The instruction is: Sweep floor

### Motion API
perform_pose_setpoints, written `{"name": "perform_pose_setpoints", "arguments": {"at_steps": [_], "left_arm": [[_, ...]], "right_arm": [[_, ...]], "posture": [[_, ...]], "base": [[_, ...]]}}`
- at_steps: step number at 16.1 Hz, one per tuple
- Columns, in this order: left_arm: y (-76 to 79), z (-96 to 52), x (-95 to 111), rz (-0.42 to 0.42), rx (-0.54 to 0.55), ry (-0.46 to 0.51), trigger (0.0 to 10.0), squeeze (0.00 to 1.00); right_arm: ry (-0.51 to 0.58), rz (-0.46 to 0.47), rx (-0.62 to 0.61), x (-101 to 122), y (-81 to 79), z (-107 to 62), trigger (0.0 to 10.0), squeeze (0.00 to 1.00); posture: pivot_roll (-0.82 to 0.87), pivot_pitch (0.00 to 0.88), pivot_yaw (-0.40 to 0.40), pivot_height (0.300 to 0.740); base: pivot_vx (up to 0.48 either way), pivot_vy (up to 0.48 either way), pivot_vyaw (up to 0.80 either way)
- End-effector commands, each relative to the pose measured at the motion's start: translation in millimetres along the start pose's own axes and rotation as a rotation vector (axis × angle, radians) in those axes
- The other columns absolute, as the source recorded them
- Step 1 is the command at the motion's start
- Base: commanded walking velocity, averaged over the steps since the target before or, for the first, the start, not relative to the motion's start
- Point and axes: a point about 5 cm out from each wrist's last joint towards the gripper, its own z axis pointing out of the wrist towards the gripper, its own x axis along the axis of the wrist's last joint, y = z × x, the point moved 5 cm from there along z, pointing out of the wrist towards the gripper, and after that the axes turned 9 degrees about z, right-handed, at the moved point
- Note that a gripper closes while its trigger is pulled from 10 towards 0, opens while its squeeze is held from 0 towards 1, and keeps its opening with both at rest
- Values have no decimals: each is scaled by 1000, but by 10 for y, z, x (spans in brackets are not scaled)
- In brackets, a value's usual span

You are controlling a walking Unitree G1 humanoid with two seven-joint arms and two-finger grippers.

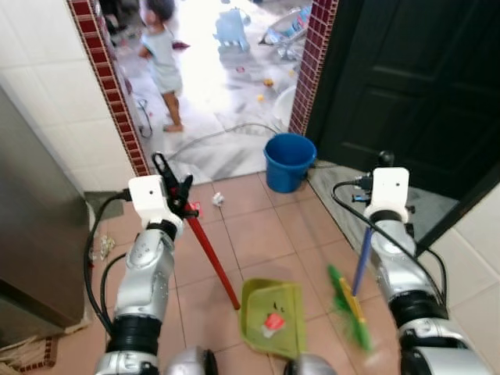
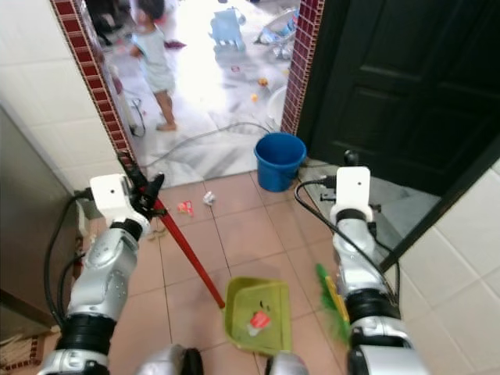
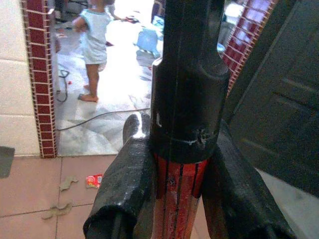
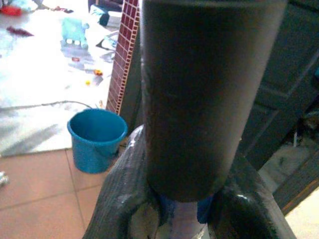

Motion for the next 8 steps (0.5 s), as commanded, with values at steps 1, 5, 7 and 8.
{"name": "perform_pose_setpoints", "arguments": {"at_steps": [1,5,7,8], "left_arm": [[-17,-4,191,-12,26,83,10000,0],[19,4,336,49,-20,131,10000,0],[-40,11,384,50,-19,139,10000,0],[-58,13,382,50,-15,137,10000,0]], "right_arm": [[22,-41,26,101,-11,61,10000,0],[7,-42,26,87,-89,85,10000,0],[15,-20,57,84,-221,48,10000,0],[21,-16,63,89,-242,42,10000,0]], "posture": [[-64,0,-84,740],[-41,0,-107,740],[-46,0,-53,740],[-49,0,-46,740]], "base": [[0,0,0],[0,0,0],[0,0,0],[0,0,0]]}}
